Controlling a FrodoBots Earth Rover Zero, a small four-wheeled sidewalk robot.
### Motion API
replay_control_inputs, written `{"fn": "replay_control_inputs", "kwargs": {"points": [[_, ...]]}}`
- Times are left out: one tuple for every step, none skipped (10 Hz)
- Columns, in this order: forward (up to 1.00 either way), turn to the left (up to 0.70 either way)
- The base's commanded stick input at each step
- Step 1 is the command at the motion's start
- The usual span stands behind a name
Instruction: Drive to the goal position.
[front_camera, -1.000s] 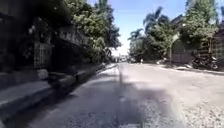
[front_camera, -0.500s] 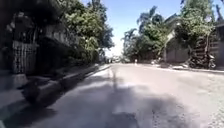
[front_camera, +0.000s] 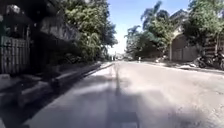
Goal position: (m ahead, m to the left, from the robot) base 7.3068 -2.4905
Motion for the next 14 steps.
{"fn": "replay_control_inputs", "kwargs": {"points": [[1.00,0.00],[1.00,0.00],[1.00,0.00],[1.00,0.00],[1.00,0.00],[1.00,0.00],[1.00,0.00],[1.00,0.00],[1.00,0.00],[1.00,0.00],[1.00,0.00],[1.00,0.00],[1.00,0.00],[1.00,0.00]]}}
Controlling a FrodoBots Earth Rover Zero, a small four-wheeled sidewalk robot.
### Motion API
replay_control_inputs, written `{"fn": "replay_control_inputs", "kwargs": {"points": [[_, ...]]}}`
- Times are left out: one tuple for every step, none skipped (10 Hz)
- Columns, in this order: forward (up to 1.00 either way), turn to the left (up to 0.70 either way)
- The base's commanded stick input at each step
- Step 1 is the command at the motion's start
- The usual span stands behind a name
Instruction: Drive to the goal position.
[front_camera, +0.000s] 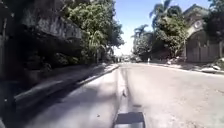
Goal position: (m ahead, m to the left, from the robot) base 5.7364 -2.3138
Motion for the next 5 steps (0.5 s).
{"fn": "replay_control_inputs", "kwargs": {"points": [[1.00,0.00],[1.00,0.00],[1.00,0.00],[1.00,0.00],[1.00,0.00]]}}
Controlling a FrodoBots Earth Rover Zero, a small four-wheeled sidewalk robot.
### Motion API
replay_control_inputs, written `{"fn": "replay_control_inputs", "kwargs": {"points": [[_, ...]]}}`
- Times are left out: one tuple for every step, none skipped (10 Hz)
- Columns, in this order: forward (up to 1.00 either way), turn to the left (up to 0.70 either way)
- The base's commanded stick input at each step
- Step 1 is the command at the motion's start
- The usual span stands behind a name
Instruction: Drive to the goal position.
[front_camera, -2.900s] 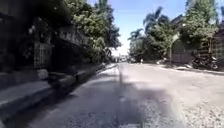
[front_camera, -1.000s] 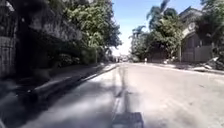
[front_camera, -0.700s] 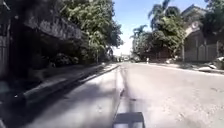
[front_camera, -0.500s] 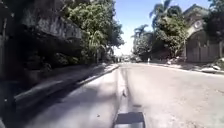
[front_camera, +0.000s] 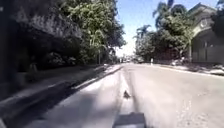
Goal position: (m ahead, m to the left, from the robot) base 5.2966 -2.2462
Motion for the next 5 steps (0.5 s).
{"fn": "replay_control_inputs", "kwargs": {"points": [[1.00,0.00],[1.00,0.00],[1.00,0.00],[1.00,0.00],[1.00,0.00]]}}
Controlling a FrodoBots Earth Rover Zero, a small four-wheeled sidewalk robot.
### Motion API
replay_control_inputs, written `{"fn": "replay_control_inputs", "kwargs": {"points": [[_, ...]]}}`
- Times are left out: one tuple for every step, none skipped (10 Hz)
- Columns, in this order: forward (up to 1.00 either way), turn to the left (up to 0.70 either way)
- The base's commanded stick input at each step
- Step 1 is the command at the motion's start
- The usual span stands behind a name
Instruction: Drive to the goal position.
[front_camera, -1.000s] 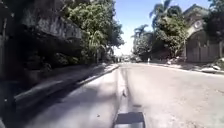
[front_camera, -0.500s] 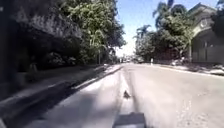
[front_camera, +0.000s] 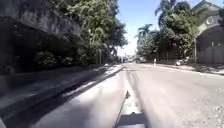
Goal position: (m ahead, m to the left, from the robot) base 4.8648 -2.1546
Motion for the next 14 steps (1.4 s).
{"fn": "replay_control_inputs", "kwargs": {"points": [[1.00,0.00],[1.00,0.00],[1.00,0.00],[1.00,0.00],[1.00,0.00],[1.00,0.00],[1.00,0.00],[1.00,0.00],[1.00,0.00],[1.00,0.00],[1.00,0.00],[1.00,0.00],[1.00,0.00],[1.00,0.00]]}}
